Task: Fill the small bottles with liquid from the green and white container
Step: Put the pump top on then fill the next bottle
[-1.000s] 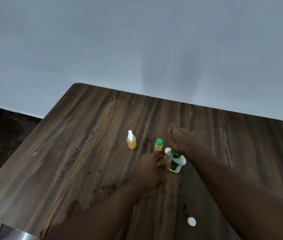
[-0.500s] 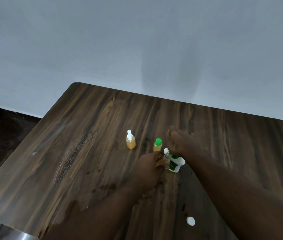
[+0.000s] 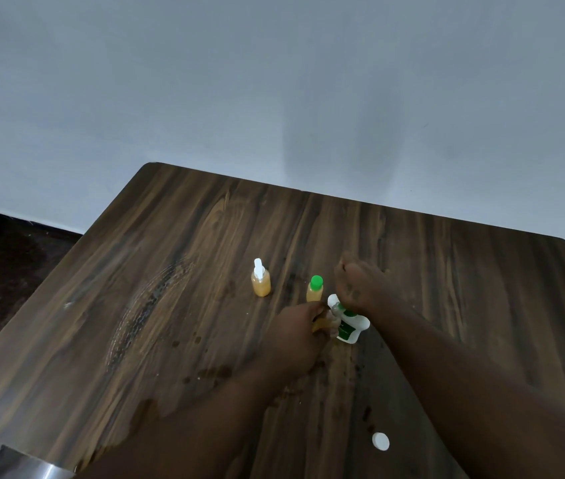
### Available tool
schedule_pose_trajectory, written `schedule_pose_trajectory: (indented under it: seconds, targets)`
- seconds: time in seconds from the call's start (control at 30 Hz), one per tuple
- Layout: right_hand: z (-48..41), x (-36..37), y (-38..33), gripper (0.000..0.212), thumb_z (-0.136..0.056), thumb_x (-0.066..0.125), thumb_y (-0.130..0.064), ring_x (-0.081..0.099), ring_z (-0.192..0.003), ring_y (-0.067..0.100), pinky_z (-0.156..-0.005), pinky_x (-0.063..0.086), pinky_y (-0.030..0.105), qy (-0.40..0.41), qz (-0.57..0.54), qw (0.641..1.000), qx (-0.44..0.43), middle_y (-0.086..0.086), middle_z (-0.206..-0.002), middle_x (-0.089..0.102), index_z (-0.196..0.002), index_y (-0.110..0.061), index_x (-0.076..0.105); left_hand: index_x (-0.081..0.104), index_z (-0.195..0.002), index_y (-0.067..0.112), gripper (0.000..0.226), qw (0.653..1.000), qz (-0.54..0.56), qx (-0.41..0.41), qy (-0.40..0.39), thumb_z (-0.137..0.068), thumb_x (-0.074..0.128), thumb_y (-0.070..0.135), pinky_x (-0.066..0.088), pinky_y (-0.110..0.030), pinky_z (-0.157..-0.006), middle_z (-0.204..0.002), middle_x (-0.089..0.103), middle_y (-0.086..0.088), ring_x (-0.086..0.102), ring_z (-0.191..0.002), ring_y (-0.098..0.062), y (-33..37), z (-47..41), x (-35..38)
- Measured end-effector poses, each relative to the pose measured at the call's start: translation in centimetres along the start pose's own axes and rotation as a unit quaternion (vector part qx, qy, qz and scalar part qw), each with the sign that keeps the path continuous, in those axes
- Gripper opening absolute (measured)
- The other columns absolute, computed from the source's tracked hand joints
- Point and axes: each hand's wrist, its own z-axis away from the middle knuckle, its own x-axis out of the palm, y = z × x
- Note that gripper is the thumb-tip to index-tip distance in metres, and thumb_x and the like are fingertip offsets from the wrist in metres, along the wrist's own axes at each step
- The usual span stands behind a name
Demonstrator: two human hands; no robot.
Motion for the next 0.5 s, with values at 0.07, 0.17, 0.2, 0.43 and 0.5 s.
schedule_pose_trajectory:
  seconds: [0.07,0.17,0.2,0.43,0.5]
  targets:
    - [-0.27,-0.24,-0.19,0.022,-0.100,0.034,-0.037,0.059,-0.090,0.025,-0.090,0.043,0.045,0.007,0.004,1.000,-0.018,0.003,-0.096,0.059,-0.100,-0.019,0.046,0.068,-0.098,0.029,0.010,1.000,0.005,-0.001,-0.002,-0.096,0.063,0.037,0.050,-0.019,-0.070,-0.089,0.069,0.015,0.062,-0.082,0.003,-0.09,0.16,0.02]
    - [-0.32,-0.65,-0.42,0.023,-0.100,0.034,-0.037,0.058,-0.088,0.026,-0.086,0.042,0.044,0.024,0.023,0.999,-0.043,0.003,-0.095,0.058,-0.102,-0.018,0.046,0.068,-0.097,0.030,0.009,1.000,0.002,0.001,0.009,-0.093,0.064,0.037,0.056,-0.030,-0.074,-0.090,0.070,0.014,0.064,-0.082,0.001,-0.25,-0.10,-0.11]
    - [-0.14,-0.66,-0.38,0.023,-0.100,0.035,-0.037,0.058,-0.088,0.026,-0.087,0.042,0.044,0.020,0.025,0.999,-0.038,0.003,-0.096,0.057,-0.102,-0.018,0.047,0.068,-0.097,0.030,0.008,1.000,-0.002,-0.001,0.009,-0.093,0.065,0.036,0.055,-0.030,-0.073,-0.090,0.070,0.014,0.064,-0.082,0.002,-0.25,-0.18,-0.19]
    - [-0.06,-0.87,-0.42,0.022,-0.099,0.038,-0.038,0.059,-0.092,0.025,-0.090,0.042,0.044,0.018,0.028,0.998,-0.044,0.002,-0.098,0.058,-0.105,-0.018,0.047,0.068,-0.100,0.030,0.009,1.000,0.006,0.006,0.010,-0.093,0.065,0.035,0.052,-0.022,-0.073,-0.093,0.070,0.013,0.063,-0.084,0.002,0.04,0.10,-0.14]
    - [-0.04,-0.73,-0.41,0.022,-0.099,0.035,-0.038,0.059,-0.091,0.026,-0.089,0.044,0.045,0.023,0.021,0.999,-0.025,0.003,-0.098,0.059,-0.102,-0.019,0.045,0.068,-0.096,0.030,0.008,1.000,0.000,0.010,0.015,-0.092,0.066,0.036,0.054,-0.028,-0.072,-0.090,0.070,0.013,0.063,-0.082,0.000,-0.09,-0.20,-0.10]
